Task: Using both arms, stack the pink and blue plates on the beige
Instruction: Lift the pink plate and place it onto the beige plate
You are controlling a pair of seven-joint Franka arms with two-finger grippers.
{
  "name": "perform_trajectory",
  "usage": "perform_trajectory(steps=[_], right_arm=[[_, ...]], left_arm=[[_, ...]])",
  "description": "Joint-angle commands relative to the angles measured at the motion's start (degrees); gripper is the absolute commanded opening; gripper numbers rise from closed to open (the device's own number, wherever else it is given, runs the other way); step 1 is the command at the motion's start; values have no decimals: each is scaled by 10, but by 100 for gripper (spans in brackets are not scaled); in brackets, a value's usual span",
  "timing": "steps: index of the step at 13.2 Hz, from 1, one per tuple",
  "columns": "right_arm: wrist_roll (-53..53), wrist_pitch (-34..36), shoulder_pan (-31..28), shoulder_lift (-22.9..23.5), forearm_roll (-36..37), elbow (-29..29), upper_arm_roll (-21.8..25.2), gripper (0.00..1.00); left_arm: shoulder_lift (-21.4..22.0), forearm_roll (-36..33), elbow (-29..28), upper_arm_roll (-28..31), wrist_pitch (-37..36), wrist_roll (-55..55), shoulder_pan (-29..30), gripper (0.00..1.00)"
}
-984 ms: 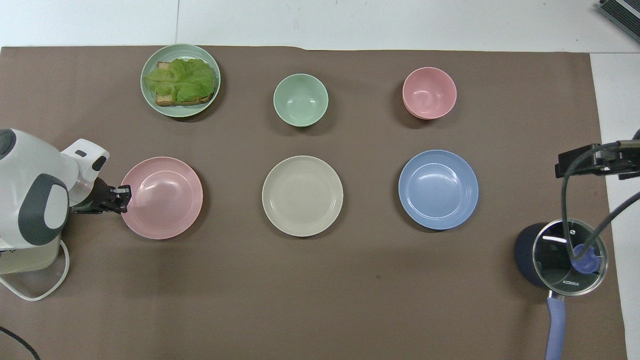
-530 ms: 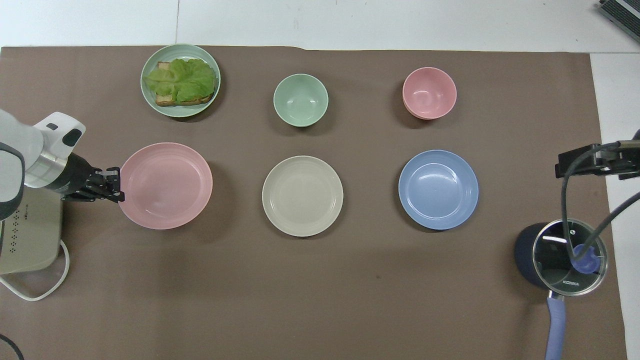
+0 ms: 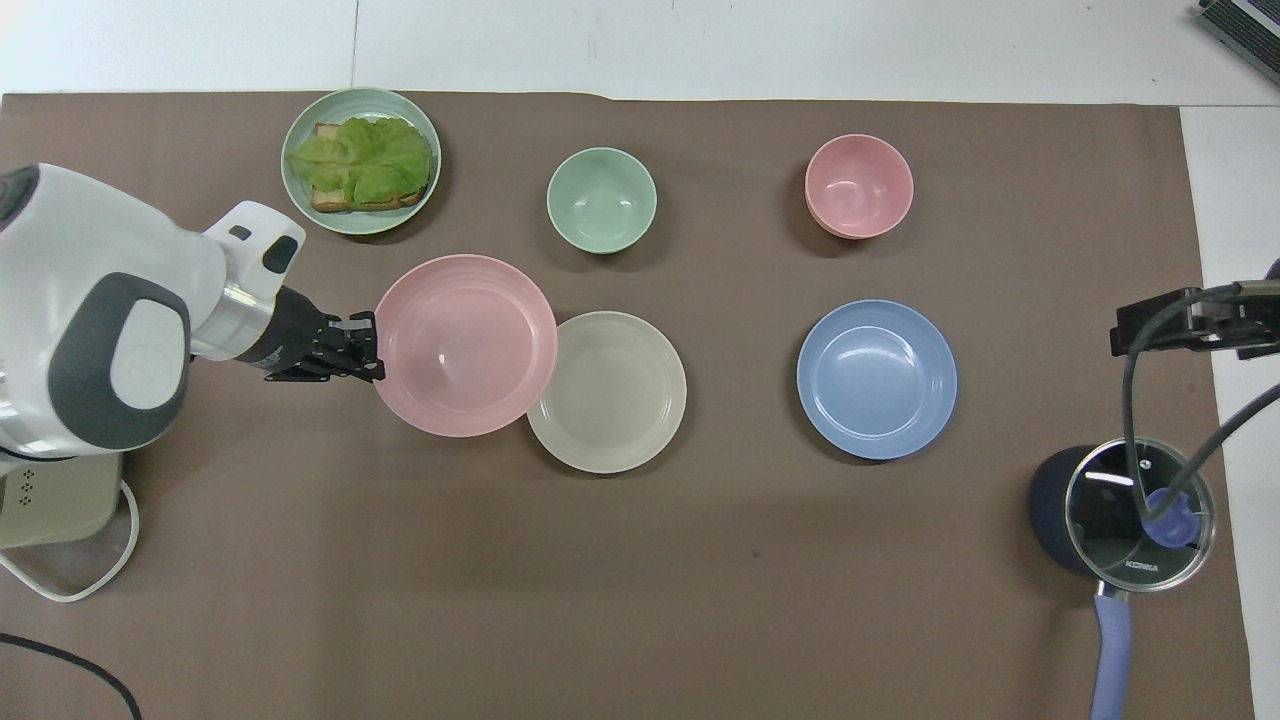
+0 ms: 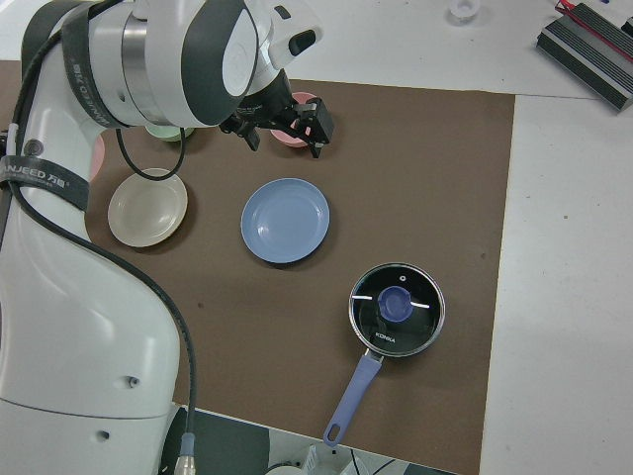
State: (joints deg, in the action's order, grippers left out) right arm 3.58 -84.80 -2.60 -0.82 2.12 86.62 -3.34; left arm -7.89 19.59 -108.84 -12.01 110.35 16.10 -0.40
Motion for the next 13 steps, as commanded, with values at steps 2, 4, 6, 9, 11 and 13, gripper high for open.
perform_trajectory(steps=[2, 4, 6, 9, 11, 13], right_arm=[[-15, 0, -7, 3, -16, -6, -1, 100], [-16, -1, -7, 3, -16, -6, -1, 100], [-16, -1, -7, 3, -16, -6, -1, 100], [-12, -3, -7, 1, -17, -1, -1, 100], [-9, -4, -7, -1, -17, 2, -1, 100], [-9, -4, -7, -1, -17, 2, -1, 100]], left_arm=[[-1, 11, -23, 8, 69, 59, -85, 0], [-6, 11, -40, 8, 112, 90, -132, 0], [-28, 12, -66, 8, 174, 101, -158, 0], [-41, 11, -75, 9, 196, 95, -157, 0], [-37, 11, -91, 9, 195, 93, -158, 0], [-35, 11, -96, 9, 195, 93, -157, 0]])
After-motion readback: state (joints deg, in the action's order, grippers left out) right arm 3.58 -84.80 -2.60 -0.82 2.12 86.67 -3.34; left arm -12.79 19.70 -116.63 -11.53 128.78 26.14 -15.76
